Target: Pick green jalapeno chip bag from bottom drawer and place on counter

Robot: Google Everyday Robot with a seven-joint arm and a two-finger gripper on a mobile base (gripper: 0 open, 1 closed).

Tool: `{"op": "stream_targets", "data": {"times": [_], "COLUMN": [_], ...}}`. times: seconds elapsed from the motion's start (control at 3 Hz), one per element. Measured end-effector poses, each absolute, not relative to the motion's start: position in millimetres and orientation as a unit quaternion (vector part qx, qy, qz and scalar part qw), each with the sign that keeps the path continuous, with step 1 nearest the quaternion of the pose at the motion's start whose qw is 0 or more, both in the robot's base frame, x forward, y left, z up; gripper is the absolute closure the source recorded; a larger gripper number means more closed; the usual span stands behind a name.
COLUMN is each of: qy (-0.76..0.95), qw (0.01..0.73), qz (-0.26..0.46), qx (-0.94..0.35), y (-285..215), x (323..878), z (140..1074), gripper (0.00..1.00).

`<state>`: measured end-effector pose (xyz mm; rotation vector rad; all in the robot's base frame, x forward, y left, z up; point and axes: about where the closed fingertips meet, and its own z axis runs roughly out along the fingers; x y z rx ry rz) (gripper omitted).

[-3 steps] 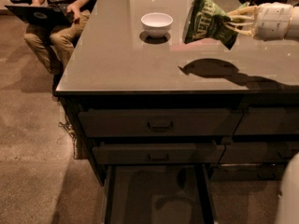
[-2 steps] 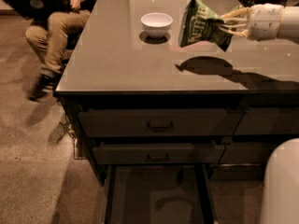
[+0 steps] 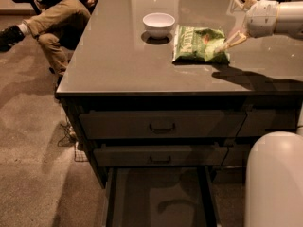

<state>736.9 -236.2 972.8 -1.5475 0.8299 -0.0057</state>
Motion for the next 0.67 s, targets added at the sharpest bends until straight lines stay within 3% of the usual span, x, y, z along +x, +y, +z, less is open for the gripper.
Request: {"op": "stream_targets", "data": {"times": [0.67], "qy": [0.357], "qw": [0.669], "qz": [-0.096], "qx": [-0.645], "y": [-304], "x": [718], "z": [1026], "gripper": [0.0]}}
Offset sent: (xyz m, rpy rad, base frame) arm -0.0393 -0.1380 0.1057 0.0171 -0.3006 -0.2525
